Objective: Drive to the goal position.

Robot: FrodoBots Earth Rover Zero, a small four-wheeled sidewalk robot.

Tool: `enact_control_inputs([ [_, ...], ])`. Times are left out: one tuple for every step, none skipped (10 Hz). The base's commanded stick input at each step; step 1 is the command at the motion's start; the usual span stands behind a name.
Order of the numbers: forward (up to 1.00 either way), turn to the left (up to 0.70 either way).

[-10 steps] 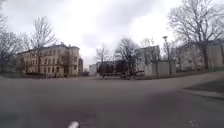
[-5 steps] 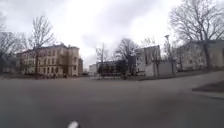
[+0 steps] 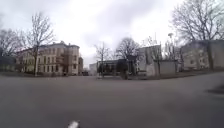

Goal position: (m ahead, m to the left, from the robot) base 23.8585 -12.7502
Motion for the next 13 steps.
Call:
enact_control_inputs([
  [1.00, 0.00],
  [1.00, 0.00],
  [1.00, 0.00],
  [1.00, 0.00],
  [1.00, 0.00],
  [1.00, 0.00],
  [1.00, 0.00],
  [1.00, 0.00],
  [1.00, 0.00],
  [1.00, 0.00],
  [1.00, 0.00],
  [1.00, 0.00],
  [1.00, -0.29],
])
